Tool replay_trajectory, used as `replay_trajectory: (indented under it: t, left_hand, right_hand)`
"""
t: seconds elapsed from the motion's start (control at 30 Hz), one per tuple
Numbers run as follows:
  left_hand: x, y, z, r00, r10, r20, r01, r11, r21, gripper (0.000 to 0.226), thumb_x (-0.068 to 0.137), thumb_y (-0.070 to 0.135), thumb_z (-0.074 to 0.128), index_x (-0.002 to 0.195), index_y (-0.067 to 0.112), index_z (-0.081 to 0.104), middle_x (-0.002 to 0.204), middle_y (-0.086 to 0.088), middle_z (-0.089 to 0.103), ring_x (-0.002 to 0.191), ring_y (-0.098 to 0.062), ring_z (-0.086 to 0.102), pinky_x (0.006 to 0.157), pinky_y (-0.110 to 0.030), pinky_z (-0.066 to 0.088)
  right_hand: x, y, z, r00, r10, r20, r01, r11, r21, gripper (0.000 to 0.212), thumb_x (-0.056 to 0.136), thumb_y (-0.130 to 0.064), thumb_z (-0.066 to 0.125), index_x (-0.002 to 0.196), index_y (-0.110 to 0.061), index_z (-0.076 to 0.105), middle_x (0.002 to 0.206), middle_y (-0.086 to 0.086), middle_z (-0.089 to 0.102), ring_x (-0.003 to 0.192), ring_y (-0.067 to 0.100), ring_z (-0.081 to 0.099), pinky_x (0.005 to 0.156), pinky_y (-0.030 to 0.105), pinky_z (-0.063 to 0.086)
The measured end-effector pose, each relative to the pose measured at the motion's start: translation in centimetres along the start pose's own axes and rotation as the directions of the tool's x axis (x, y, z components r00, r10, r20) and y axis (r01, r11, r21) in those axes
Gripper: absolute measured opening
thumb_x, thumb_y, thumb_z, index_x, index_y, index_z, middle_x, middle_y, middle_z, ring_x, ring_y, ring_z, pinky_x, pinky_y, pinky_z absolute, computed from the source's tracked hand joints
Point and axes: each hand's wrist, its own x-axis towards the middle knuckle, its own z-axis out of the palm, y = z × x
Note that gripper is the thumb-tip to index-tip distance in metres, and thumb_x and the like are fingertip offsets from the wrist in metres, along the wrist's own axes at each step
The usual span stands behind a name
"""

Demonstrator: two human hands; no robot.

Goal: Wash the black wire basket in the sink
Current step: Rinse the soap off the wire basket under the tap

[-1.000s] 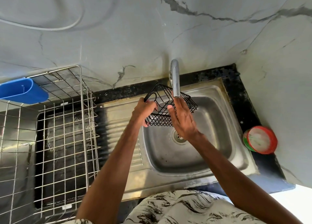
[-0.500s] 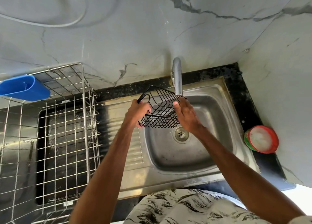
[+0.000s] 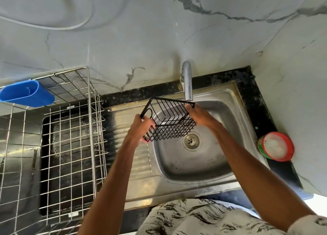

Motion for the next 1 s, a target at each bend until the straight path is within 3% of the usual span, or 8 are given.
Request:
replay_trajectory:
  t: [0.23,0.33,0.4,0.43,0.53,0.77,0.87,1.0]
  left_hand:
    - [-1.0,-1.9,-0.7,0.995,-0.084,0.055,0.090,0.990,-0.111,0.031,0.097,0.009,0.057,0.126,0.007,0.048,0.116,-0.022,0.058,0.101,-0.044,0.065,0.061,-0.045,0.060]
    - [-0.9,-2.4,-0.7,0.984,-0.156,0.083,0.171,0.961,-0.216,0.031,0.094,0.010,0.056,0.125,0.005,0.052,0.122,-0.029,0.060,0.100,-0.049,0.068,0.059,-0.048,0.062]
    - [-0.9,-2.2,-0.5,0.976,-0.194,0.102,0.215,0.940,-0.265,0.035,0.094,0.008,0.055,0.129,0.004,0.050,0.119,-0.029,0.059,0.102,-0.051,0.067,0.056,-0.049,0.062]
    - [-1.0,-2.1,-0.4,0.973,-0.202,0.112,0.226,0.932,-0.283,0.038,0.094,0.007,0.055,0.132,0.005,0.049,0.118,-0.029,0.058,0.105,-0.053,0.066,0.052,-0.047,0.061]
    - [-0.9,-2.0,-0.2,0.971,-0.211,0.112,0.235,0.928,-0.289,0.043,0.094,0.007,0.055,0.136,0.006,0.046,0.123,-0.032,0.060,0.104,-0.055,0.066,0.047,-0.044,0.060]
    - [-1.0,-2.8,-0.5,0.977,-0.179,0.118,0.199,0.962,-0.187,0.038,0.094,0.009,0.059,0.129,0.010,0.046,0.118,-0.032,0.061,0.091,-0.053,0.071,0.070,-0.053,0.063]
    - [-0.9,-2.9,-0.3,0.981,-0.150,0.125,0.169,0.973,-0.158,0.036,0.093,0.012,0.062,0.126,0.011,0.048,0.118,-0.032,0.062,0.088,-0.053,0.073,0.075,-0.054,0.064]
    - [-0.7,-2.0,0.4,0.984,-0.129,0.120,0.149,0.974,-0.172,0.034,0.090,0.013,0.066,0.120,0.013,0.051,0.123,-0.028,0.060,0.075,-0.047,0.075,0.069,-0.050,0.065]
  right_hand:
    - [3.4,-1.5,-1.6,0.981,0.193,0.019,-0.194,0.981,0.025,0.075,0.103,-0.063,0.024,0.142,-0.005,0.050,0.135,0.023,0.058,0.117,0.033,0.059,0.104,0.050,0.049]
    - [2.3,-3.7,-0.9,0.985,0.121,-0.123,-0.124,0.992,-0.023,0.062,0.106,-0.054,0.033,0.126,-0.001,0.060,0.107,0.017,0.067,0.084,0.022,0.063,0.076,0.037,0.056]
    - [1.1,-5.3,-0.1,0.991,0.033,-0.130,-0.048,0.992,-0.115,0.087,0.097,-0.076,0.021,0.139,-0.005,0.051,0.125,0.021,0.063,0.112,0.032,0.063,0.099,0.051,0.051]
    - [0.8,-5.9,0.7,0.995,-0.036,-0.098,0.013,0.974,-0.226,0.098,0.092,-0.082,0.010,0.151,-0.008,0.037,0.143,0.024,0.051,0.136,0.039,0.047,0.114,0.065,0.028]
    - [-0.2,-6.2,2.8,0.973,-0.230,-0.012,0.200,0.869,-0.452,0.085,0.099,-0.070,0.008,0.160,-0.011,0.012,0.167,0.017,0.015,0.154,0.038,0.013,0.112,0.075,-0.011]
    - [0.7,-3.2,0.3,0.991,-0.135,0.023,0.136,0.948,-0.286,0.076,0.103,-0.064,0.014,0.152,-0.010,0.035,0.150,0.023,0.044,0.143,0.038,0.036,0.118,0.052,0.024]
    - [1.3,-2.7,-0.3,0.997,-0.041,0.065,0.056,0.964,-0.261,0.088,0.096,-0.077,0.005,0.154,-0.018,0.035,0.158,0.025,0.033,0.149,0.040,0.025,0.120,0.061,0.018]
    - [-1.4,-5.3,2.3,0.958,-0.277,0.074,0.286,0.901,-0.325,0.068,0.107,-0.054,0.014,0.161,-0.014,0.005,0.168,0.015,0.005,0.155,0.033,0.004,0.124,0.058,0.002]
